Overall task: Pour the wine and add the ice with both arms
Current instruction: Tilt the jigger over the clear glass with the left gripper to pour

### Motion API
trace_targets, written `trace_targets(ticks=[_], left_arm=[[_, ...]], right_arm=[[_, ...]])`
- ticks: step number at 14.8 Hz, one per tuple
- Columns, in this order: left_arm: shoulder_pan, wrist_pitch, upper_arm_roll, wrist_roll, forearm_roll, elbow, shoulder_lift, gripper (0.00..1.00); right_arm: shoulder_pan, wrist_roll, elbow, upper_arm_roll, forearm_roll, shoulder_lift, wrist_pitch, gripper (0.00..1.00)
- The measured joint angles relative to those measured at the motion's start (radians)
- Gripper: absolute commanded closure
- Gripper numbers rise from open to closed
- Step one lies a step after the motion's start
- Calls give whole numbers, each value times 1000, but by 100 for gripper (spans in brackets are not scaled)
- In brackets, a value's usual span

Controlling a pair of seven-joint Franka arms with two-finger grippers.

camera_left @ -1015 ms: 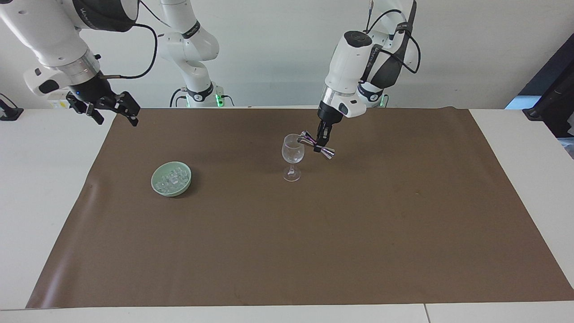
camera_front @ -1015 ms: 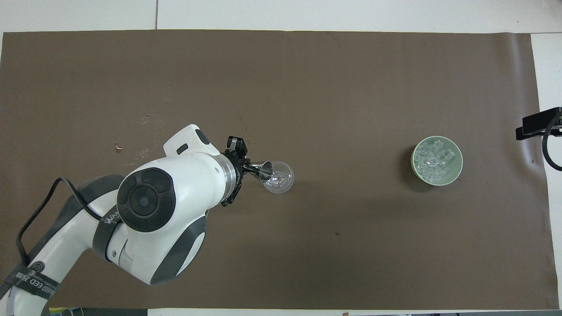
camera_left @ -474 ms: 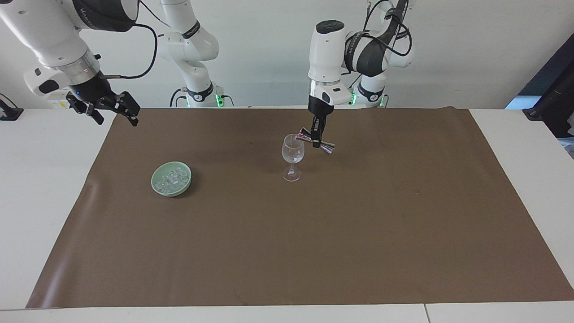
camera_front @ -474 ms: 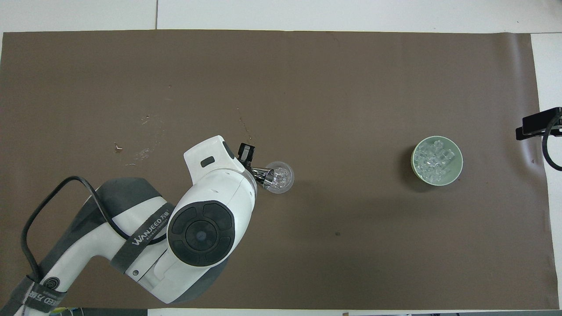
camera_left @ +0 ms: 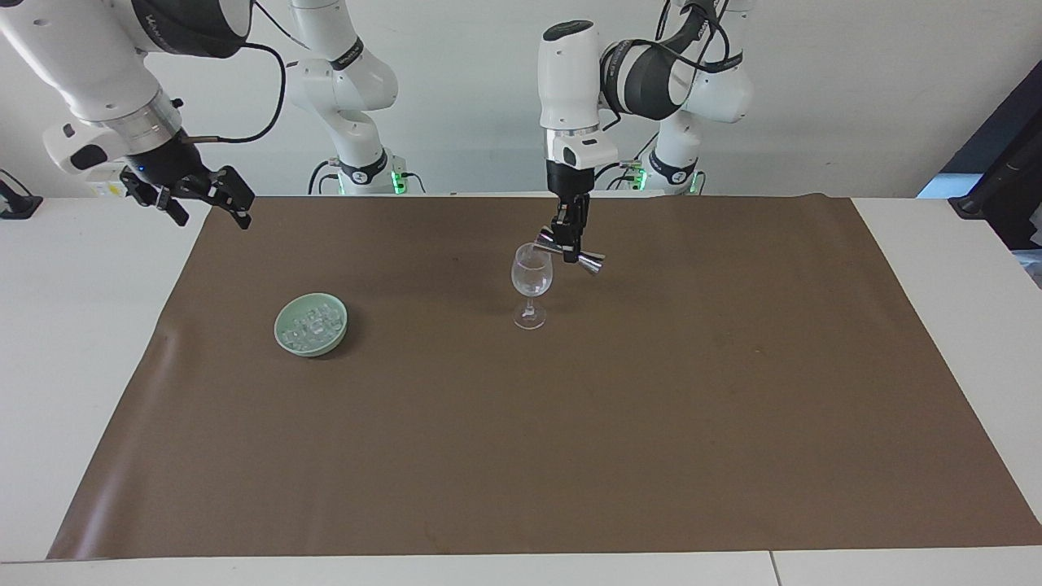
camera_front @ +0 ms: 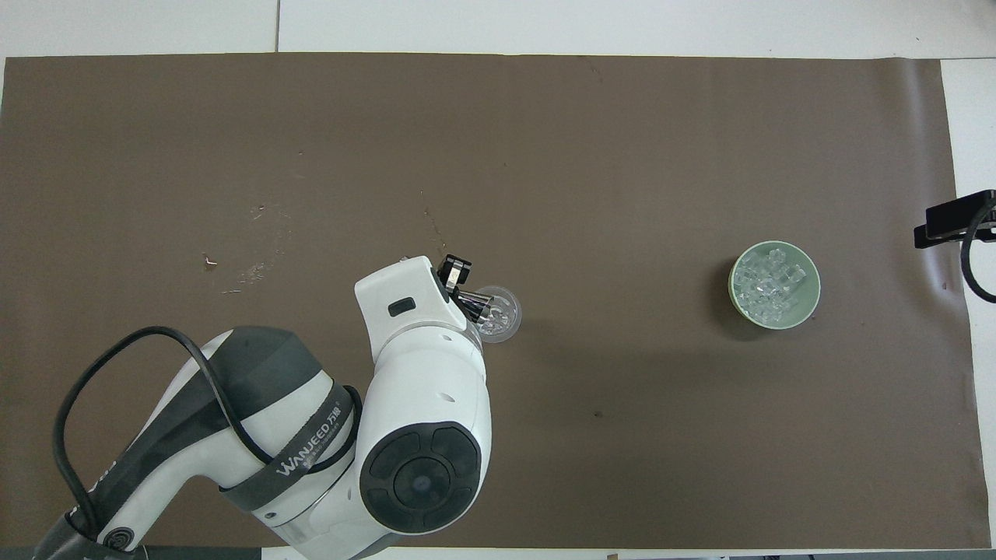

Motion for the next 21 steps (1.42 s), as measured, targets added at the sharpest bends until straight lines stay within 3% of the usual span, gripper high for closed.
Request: trace_targets(ticks=[9,19,21], left_arm=[[-26,-1,-12,-15,134,1,0,100],[-24,-1,-9,-122,137,1,1,100],[-21,1,-6,-143,89,1,3,100]], right_arm=[[0,0,0,0,0,0,0,0],[0,0,0,0,0,0,0,0],[0,0,0,0,1,0,0,0]])
